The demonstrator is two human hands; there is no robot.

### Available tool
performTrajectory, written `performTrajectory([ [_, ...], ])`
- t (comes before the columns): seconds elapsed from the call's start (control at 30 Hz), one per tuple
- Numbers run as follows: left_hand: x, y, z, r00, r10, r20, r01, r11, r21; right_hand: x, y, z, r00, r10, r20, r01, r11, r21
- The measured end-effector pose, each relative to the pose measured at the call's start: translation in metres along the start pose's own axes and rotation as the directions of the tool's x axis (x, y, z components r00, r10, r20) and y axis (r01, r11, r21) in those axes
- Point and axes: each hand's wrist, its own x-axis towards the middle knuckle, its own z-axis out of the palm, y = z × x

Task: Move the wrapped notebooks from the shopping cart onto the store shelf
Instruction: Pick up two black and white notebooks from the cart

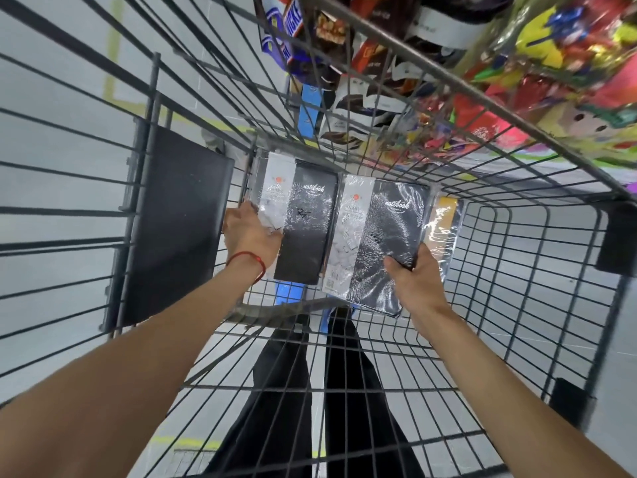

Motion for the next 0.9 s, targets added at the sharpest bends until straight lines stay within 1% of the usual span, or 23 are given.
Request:
performTrajectory([
  [0.1,-0.008,-0.003,0.0,1.0,0.017,-0.003,-0.018,0.999,-0.039,-0.002,0.003,0.004,1.0,0.009,0.005,-0.009,1.0,-0.004],
  [0.2,-0.015,-0.005,-0.004,0.999,0.05,-0.011,-0.052,0.986,-0.157,-0.003,0.005,0.008,1.0,-0.002,0.022,0.002,1.0,0.013],
  [0.27,-0.017,-0.007,-0.008,0.999,0.024,0.024,-0.018,0.969,-0.246,-0.006,0.007,0.013,1.0,0.0,0.019,0.0,1.0,0.0],
  [0.33,-0.022,-0.007,-0.013,0.996,0.014,0.083,0.012,0.953,-0.302,-0.009,0.007,0.017,1.0,-0.021,0.009,0.022,0.999,-0.05],
  [0.4,-0.032,-0.004,-0.018,0.987,0.061,0.145,-0.015,0.953,-0.304,-0.017,0.004,0.018,0.998,-0.058,0.015,0.059,0.997,-0.049],
  [0.47,-0.045,0.002,-0.026,0.981,0.102,0.166,-0.05,0.955,-0.292,-0.028,-0.001,0.015,0.998,-0.054,0.018,0.054,0.998,0.014],
  [0.57,-0.064,0.009,-0.04,0.98,0.124,0.156,-0.077,0.957,-0.278,-0.051,-0.007,0.005,0.998,-0.069,0.014,0.067,0.994,0.08],
  [0.6,-0.071,0.011,-0.047,0.981,0.134,0.14,-0.092,0.957,-0.276,-0.057,-0.006,0.002,0.999,-0.046,0.006,0.045,0.994,0.095],
  [0.7,-0.093,0.015,-0.073,0.986,0.131,0.104,-0.11,0.976,-0.19,-0.093,-0.012,-0.015,0.997,-0.07,-0.044,0.075,0.988,0.131],
  [0.8,-0.119,0.02,-0.101,0.97,0.207,0.125,-0.184,0.967,-0.178,-0.125,-0.016,-0.032,0.994,-0.088,-0.059,0.098,0.976,0.197],
  [0.9,-0.15,0.033,-0.126,0.954,0.271,0.131,-0.243,0.95,-0.195,-0.158,-0.012,-0.053,0.99,-0.114,-0.088,0.13,0.971,0.201],
])
